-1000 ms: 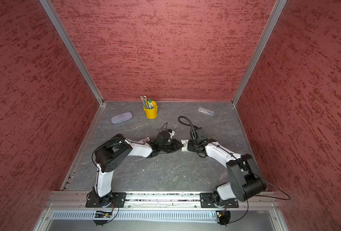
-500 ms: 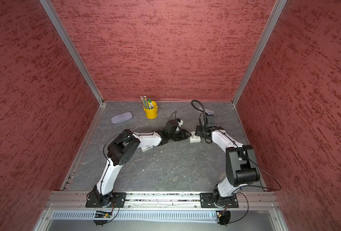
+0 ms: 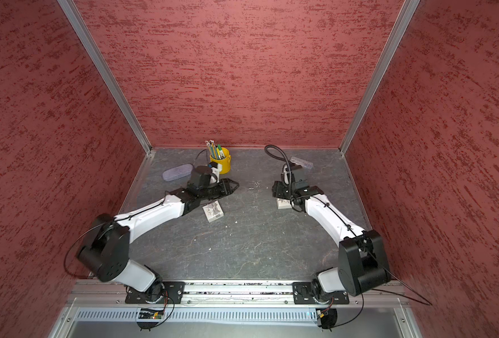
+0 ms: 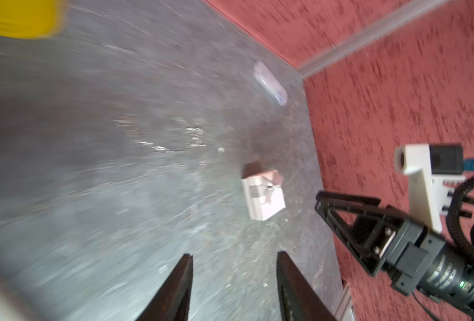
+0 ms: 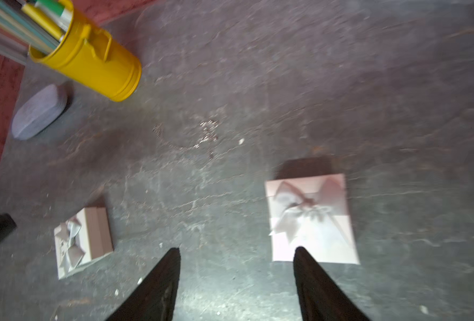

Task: Take the necklace out of the lift-off lid jewelry box
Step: Move the jewelry box to the center of the board.

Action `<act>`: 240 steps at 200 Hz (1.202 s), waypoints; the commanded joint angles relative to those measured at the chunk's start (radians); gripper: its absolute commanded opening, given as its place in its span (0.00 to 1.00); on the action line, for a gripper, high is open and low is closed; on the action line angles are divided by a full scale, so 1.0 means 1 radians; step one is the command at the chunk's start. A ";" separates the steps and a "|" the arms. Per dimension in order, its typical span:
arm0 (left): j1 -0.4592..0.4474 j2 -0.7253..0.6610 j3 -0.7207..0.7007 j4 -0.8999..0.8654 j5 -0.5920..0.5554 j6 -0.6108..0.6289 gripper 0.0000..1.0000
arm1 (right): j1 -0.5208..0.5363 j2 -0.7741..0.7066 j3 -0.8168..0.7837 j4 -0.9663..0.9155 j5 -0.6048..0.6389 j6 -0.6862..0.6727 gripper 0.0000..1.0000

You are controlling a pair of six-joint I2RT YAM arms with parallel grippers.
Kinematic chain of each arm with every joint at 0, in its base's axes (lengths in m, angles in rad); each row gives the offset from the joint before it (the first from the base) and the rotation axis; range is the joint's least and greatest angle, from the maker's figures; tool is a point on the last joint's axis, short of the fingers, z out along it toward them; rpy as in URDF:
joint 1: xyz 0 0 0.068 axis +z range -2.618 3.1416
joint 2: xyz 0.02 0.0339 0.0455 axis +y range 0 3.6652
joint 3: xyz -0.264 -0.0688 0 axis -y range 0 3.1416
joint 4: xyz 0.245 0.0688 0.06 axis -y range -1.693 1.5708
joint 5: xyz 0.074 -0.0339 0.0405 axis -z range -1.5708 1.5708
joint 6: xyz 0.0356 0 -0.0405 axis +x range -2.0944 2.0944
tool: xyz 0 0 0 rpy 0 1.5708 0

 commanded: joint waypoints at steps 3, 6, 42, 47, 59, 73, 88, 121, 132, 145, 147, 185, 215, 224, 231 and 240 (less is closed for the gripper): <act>0.112 -0.150 -0.150 -0.186 -0.022 0.017 0.53 | 0.148 0.090 0.064 0.056 -0.010 0.066 0.71; 0.130 -0.171 -0.169 -0.192 -0.017 0.015 0.53 | 0.167 0.103 0.073 0.061 -0.008 0.069 0.71; 0.349 -0.262 -0.296 -0.264 0.158 0.098 0.56 | 0.335 0.286 0.220 0.072 0.002 0.161 0.72; 0.374 -0.246 -0.286 -0.282 0.191 0.126 0.55 | 0.348 0.294 0.219 0.091 -0.015 0.186 0.71; 0.411 -0.197 -0.244 -0.319 0.247 0.183 0.52 | 0.374 0.292 0.196 0.149 -0.038 0.243 0.66; 0.433 -0.129 -0.188 -0.325 0.283 0.234 0.50 | 0.404 0.280 0.149 0.211 -0.052 0.299 0.63; 0.446 -0.046 -0.135 -0.301 0.323 0.258 0.49 | 0.438 0.281 0.102 0.267 -0.083 0.348 0.63; 0.441 0.136 -0.067 -0.171 0.388 0.244 0.46 | 0.485 0.322 0.000 0.453 -0.226 0.488 0.61; 0.426 0.189 -0.049 -0.143 0.402 0.239 0.45 | 0.491 0.329 -0.026 0.514 -0.241 0.523 0.60; 0.398 0.239 -0.031 -0.127 0.402 0.247 0.44 | 0.493 0.345 -0.025 0.532 -0.247 0.528 0.60; 0.393 0.245 -0.030 -0.125 0.402 0.247 0.44 | 0.492 0.347 -0.023 0.533 -0.247 0.526 0.60; 0.320 0.256 -0.067 -0.101 0.387 0.203 0.43 | 0.492 0.405 0.011 0.494 -0.265 0.490 0.60; 0.226 0.160 -0.179 -0.048 0.315 0.093 0.43 | 0.478 0.403 0.009 0.430 -0.236 0.450 0.63; 0.187 0.130 -0.209 -0.033 0.285 0.060 0.43 | 0.469 0.391 0.009 0.392 -0.214 0.430 0.66; 0.156 0.106 -0.227 -0.028 0.258 0.033 0.44 | 0.462 0.378 0.008 0.361 -0.194 0.412 0.67; 0.115 0.078 -0.250 -0.022 0.224 -0.005 0.44 | 0.453 0.357 0.006 0.317 -0.165 0.388 0.69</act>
